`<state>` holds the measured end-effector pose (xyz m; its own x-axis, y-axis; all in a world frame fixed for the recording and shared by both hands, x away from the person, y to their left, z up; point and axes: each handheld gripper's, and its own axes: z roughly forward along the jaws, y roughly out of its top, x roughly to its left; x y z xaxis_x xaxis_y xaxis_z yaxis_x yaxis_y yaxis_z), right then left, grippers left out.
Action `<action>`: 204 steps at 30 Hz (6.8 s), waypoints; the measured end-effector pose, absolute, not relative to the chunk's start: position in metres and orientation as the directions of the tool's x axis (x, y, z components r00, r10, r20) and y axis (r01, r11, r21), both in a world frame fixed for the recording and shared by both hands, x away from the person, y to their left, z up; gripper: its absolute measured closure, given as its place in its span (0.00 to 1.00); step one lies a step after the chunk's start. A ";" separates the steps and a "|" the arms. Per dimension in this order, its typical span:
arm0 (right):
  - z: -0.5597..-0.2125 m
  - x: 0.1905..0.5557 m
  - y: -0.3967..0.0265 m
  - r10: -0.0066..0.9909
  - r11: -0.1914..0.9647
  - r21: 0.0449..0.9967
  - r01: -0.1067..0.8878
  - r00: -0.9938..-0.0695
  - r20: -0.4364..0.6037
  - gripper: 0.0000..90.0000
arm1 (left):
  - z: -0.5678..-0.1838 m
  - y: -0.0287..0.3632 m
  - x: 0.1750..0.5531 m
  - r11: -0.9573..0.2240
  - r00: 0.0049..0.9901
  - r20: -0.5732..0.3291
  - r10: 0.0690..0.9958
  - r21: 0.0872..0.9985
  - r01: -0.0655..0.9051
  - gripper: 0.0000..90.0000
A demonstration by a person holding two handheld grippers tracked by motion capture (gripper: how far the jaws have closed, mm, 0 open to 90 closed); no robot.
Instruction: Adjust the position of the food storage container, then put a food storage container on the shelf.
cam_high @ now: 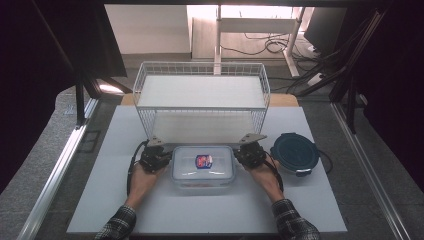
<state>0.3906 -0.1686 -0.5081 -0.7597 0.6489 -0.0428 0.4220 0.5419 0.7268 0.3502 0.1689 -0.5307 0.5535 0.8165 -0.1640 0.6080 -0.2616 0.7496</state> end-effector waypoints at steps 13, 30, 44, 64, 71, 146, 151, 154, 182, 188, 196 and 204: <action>-0.506 0.366 -0.179 0.609 0.576 0.690 0.439 -0.793 -0.004 0.99 | -0.528 0.161 0.319 -0.295 0.588 -0.188 0.786 0.723 0.625 1.00; -0.487 0.331 -0.193 0.649 0.594 0.683 0.424 -0.755 -0.095 0.87 | -0.513 0.187 0.288 -0.280 0.567 -0.146 0.810 0.754 0.595 0.82; -0.482 0.285 -0.228 0.658 0.452 0.792 0.410 -0.753 0.014 0.39 | -0.521 0.206 0.216 -0.325 0.595 -0.073 0.801 0.782 0.532 0.34; -0.486 0.266 -0.229 0.620 0.434 0.797 0.420 -0.781 0.074 0.07 | -0.538 0.211 0.217 -0.264 0.598 -0.176 0.782 0.776 0.573 0.06; -0.487 0.268 -0.228 0.619 0.422 0.804 0.420 -0.781 0.083 0.05 | -0.537 0.214 0.221 -0.237 0.602 -0.210 0.771 0.782 0.577 0.08; -0.471 0.291 -0.214 0.533 0.221 0.724 0.653 -0.703 0.471 0.58 | -0.494 0.183 0.256 -0.079 0.629 -0.526 0.572 0.728 0.681 0.59; -0.463 0.293 -0.213 0.531 0.222 0.742 0.632 -0.717 0.452 0.58 | -0.486 0.185 0.260 -0.076 0.640 -0.520 0.566 0.740 0.669 0.59; -0.456 0.295 -0.212 0.530 0.216 0.751 0.624 -0.721 0.447 0.58 | -0.480 0.187 0.262 -0.064 0.646 -0.526 0.553 0.746 0.663 0.59; -0.383 0.340 -0.205 0.486 0.165 0.813 0.558 -0.764 0.425 0.58 | -0.397 0.204 0.303 -0.057 0.693 -0.485 0.533 0.797 0.601 0.62; -0.364 0.353 -0.200 0.482 0.165 0.826 0.539 -0.775 0.409 0.58 | -0.379 0.209 0.315 -0.051 0.695 -0.476 0.539 0.806 0.590 0.62; -0.340 0.377 -0.194 0.479 0.155 0.838 0.524 -0.781 0.400 0.58 | -0.356 0.214 0.335 -0.034 0.692 -0.474 0.545 0.812 0.583 0.62; -0.325 0.394 -0.190 0.482 0.152 0.839 0.522 -0.780 0.398 0.58 | -0.338 0.218 0.357 -0.037 0.694 -0.470 0.545 0.814 0.580 0.62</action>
